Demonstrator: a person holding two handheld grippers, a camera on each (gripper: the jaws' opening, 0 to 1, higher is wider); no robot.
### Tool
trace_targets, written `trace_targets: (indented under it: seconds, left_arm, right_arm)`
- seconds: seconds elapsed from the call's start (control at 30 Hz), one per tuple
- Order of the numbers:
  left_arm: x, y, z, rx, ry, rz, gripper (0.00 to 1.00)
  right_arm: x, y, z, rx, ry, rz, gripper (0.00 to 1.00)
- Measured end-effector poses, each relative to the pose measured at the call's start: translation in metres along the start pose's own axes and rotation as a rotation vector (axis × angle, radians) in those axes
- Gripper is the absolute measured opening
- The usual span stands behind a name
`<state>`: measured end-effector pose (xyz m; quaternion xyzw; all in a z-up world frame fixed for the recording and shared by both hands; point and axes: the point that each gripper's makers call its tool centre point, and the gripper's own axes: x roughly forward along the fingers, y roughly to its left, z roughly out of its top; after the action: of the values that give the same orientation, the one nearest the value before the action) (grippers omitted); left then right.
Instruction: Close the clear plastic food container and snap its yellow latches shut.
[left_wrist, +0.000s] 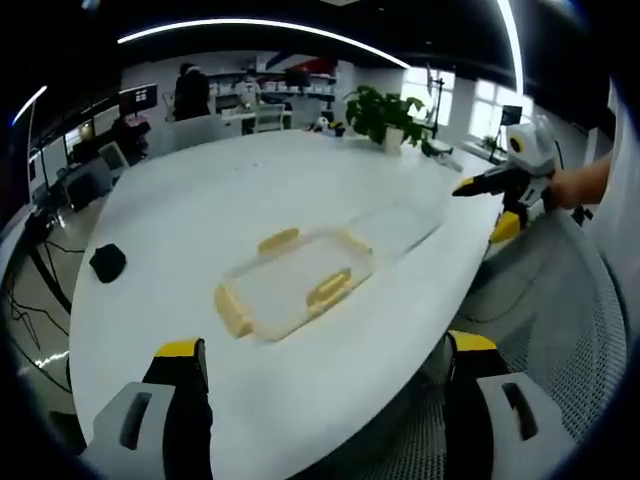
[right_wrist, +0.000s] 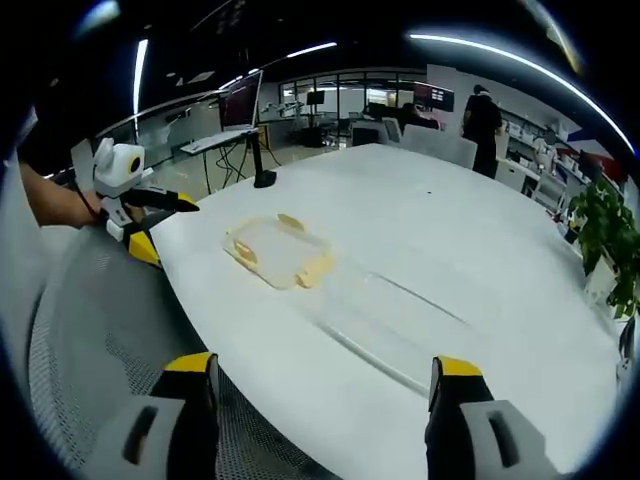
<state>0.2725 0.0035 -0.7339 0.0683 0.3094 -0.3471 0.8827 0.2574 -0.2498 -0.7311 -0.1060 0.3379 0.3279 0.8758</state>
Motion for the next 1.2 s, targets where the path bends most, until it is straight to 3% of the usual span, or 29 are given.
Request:
trace_targets:
  seconds: [1.2]
  left_arm:
    - [-0.0005,0.0015,-0.0005,-0.005,0.000,0.004,0.95]
  right_arm:
    - [-0.0004,0.0016,0.0015,-0.004,-0.001,0.000,0.86]
